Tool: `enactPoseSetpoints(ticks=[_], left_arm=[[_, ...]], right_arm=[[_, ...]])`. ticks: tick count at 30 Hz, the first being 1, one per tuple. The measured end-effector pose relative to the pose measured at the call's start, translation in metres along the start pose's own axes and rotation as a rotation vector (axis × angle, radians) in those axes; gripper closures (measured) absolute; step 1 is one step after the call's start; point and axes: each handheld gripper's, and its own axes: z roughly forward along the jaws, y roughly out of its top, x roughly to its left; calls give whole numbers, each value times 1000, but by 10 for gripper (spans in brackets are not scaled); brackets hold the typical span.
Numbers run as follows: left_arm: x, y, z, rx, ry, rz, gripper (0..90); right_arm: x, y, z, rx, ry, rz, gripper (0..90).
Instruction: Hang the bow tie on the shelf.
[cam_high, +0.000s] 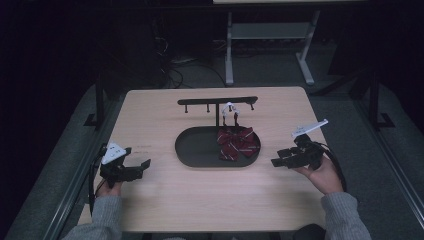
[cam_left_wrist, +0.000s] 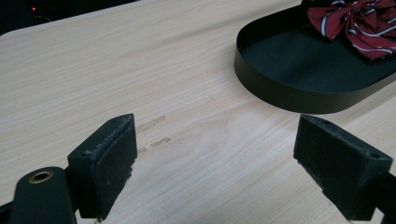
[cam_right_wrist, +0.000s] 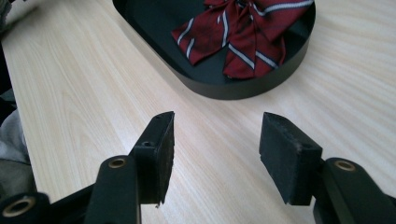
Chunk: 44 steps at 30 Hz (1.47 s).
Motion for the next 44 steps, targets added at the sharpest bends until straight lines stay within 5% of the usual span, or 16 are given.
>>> enactPoseSetpoints(ticks=[44], left_arm=[[-1, 0, 1, 7, -1, 14, 130]], right_arm=[[14, -56, 19, -29, 18, 47, 427]])
